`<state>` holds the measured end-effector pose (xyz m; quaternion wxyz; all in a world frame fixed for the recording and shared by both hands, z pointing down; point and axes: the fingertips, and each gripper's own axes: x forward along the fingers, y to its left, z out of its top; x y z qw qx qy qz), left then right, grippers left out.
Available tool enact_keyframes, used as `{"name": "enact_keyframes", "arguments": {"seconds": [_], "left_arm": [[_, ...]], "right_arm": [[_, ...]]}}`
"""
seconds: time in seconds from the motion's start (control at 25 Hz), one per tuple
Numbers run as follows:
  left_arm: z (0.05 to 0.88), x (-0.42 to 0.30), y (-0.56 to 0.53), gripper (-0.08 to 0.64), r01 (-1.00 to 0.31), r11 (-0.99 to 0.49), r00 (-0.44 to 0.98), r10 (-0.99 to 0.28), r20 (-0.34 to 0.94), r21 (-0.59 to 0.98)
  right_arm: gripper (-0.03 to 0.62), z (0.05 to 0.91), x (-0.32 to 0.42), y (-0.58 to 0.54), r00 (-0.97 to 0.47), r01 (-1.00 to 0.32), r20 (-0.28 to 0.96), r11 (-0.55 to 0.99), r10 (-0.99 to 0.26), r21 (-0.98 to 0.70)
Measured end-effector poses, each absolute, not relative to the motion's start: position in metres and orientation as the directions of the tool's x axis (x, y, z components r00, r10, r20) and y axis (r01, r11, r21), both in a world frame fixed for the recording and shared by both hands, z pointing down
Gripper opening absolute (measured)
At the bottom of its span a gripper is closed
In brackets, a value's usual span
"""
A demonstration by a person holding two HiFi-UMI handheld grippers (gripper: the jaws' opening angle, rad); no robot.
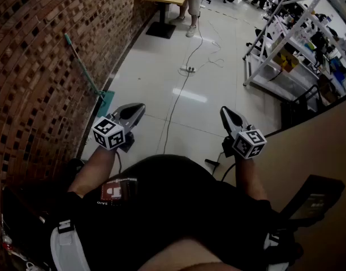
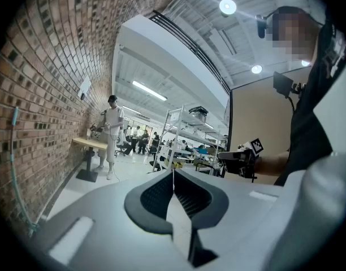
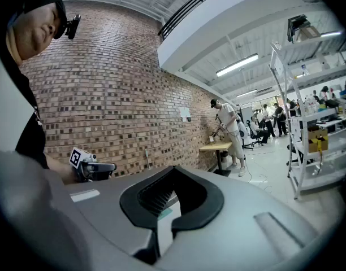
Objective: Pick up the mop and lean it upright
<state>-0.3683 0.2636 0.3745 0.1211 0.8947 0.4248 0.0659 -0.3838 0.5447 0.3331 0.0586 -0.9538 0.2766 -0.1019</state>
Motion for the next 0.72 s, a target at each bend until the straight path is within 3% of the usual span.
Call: {"name": "enact_keyframes", "arguments": {"seconds": [0.72], "left_arm": [[0.376, -0.359, 0.358, 0.002, 0.719, -0.637, 0.659, 0.752, 0.019, 0.278]], "right_arm": [[0.014, 0.334, -0.354, 0.624, 0.788, -0.575, 0.196, -0.811, -0.584, -0.107]]}}
